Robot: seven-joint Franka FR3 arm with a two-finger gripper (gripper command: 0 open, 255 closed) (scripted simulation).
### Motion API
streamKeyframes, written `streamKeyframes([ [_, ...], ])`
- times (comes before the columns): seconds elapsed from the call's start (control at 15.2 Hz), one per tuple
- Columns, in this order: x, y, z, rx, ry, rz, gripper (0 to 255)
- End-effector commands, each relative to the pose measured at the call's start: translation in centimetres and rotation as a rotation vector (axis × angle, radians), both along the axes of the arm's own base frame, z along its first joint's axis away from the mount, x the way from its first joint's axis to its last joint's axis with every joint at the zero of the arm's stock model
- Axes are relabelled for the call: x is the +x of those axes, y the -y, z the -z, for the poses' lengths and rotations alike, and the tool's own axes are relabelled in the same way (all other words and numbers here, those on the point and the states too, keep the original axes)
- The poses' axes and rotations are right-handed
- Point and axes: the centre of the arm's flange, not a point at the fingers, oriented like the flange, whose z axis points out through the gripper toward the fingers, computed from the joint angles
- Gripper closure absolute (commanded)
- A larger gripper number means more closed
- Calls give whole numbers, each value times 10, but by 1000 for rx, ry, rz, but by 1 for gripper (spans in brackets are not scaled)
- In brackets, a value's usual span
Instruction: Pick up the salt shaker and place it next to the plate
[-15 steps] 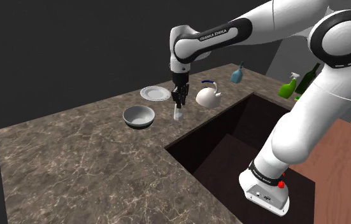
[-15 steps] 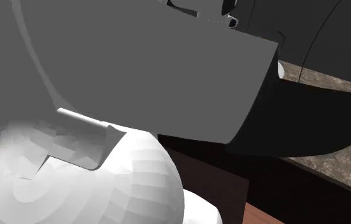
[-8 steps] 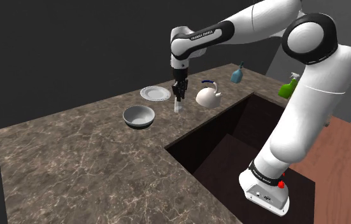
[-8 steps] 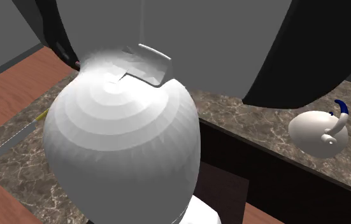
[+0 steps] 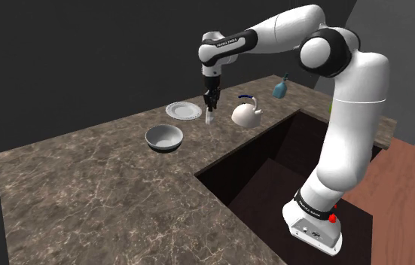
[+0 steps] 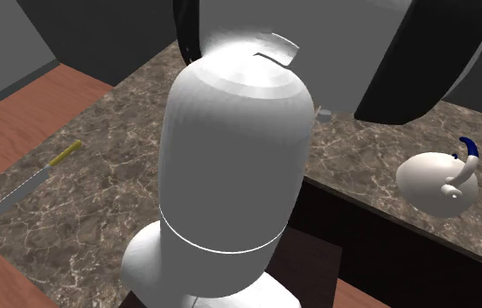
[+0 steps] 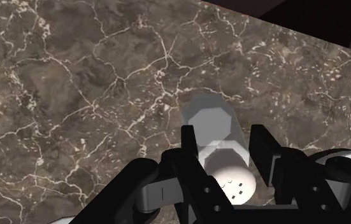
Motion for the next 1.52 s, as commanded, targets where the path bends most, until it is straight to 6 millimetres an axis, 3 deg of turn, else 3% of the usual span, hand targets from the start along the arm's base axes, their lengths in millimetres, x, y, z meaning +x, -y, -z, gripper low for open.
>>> streamKeyframes([
  [0.0,18,22,4,0,0,-1,255],
  [0.73,108,135,26,0,0,-1,255],
  [1.45,108,135,84,0,0,-1,255],
])
